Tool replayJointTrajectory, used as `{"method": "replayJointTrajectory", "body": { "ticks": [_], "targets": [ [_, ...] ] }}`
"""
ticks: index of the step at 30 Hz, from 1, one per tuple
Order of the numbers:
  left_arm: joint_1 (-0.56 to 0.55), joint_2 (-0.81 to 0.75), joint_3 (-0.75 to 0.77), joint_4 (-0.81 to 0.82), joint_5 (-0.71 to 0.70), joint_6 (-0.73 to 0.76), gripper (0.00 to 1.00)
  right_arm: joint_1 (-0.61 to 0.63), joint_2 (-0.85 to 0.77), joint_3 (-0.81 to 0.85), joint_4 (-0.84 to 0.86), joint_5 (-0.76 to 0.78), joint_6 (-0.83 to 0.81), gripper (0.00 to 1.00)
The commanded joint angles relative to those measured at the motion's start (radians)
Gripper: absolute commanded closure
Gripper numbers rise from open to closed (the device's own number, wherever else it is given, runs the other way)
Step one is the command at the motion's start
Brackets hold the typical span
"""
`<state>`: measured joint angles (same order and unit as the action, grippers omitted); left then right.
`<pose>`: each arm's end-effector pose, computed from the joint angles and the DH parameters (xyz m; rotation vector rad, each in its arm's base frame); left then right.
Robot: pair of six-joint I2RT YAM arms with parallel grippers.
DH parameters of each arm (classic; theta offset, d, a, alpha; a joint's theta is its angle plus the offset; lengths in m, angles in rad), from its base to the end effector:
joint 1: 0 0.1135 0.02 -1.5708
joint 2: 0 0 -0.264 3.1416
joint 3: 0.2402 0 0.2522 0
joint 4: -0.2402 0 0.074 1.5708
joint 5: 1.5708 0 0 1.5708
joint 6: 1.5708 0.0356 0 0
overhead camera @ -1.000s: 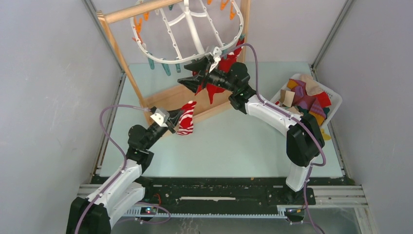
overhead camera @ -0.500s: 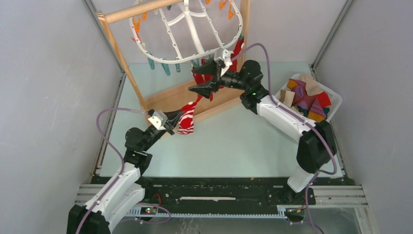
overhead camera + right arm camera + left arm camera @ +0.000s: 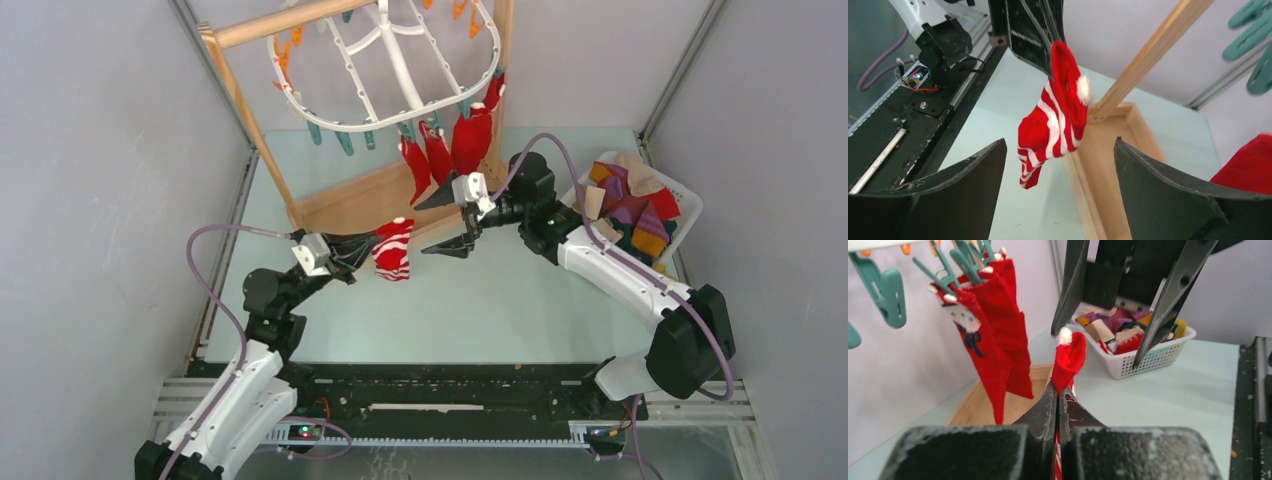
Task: Clip the socks to the hanger
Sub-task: Open the clamp at the hanger.
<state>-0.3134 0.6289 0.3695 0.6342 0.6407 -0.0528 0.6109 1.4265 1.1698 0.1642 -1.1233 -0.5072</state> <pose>0.1400 -0.0677 0.3015 0.7186 1.0884 -0.6960 0.2464 0.2117 0.3623 -1.5059 0.8051 1.0008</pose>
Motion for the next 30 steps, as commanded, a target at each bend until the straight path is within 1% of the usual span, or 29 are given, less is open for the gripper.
{"method": "replayJointTrajectory", "body": {
  "ticks": [1,4,7,11,13,17,22,26,30],
  "targets": [
    [-0.005,0.026,0.071,0.151,0.049,-0.117,1.00,0.027,-0.037,-0.030,0.115,0.087,0.083,0.16],
    [-0.028,0.044,0.079,0.204,0.022,-0.145,1.00,0.037,-0.056,-0.070,0.220,0.157,0.187,0.19],
    [-0.066,0.068,0.090,0.230,-0.025,-0.147,1.00,0.055,-0.084,-0.115,0.325,0.213,0.250,0.23],
    [-0.118,0.098,0.098,0.279,-0.089,-0.147,1.00,0.096,-0.124,-0.159,0.382,0.280,0.276,0.30],
    [-0.137,0.107,0.098,0.297,-0.129,-0.146,1.00,0.107,-0.142,-0.186,0.427,0.310,0.318,0.36],
    [-0.171,0.110,0.096,0.320,-0.188,-0.143,1.00,0.115,-0.166,-0.210,0.471,0.375,0.342,0.44],
    [-0.202,0.114,0.095,0.337,-0.232,-0.150,1.00,0.116,-0.176,-0.214,0.504,0.392,0.364,0.52],
    [-0.212,0.119,0.085,0.379,-0.246,-0.175,1.00,0.124,-0.176,-0.222,0.520,0.402,0.365,0.63],
    [-0.217,0.123,0.081,0.386,-0.255,-0.190,1.00,0.130,-0.176,-0.225,0.547,0.403,0.374,0.85]
  ]
}}
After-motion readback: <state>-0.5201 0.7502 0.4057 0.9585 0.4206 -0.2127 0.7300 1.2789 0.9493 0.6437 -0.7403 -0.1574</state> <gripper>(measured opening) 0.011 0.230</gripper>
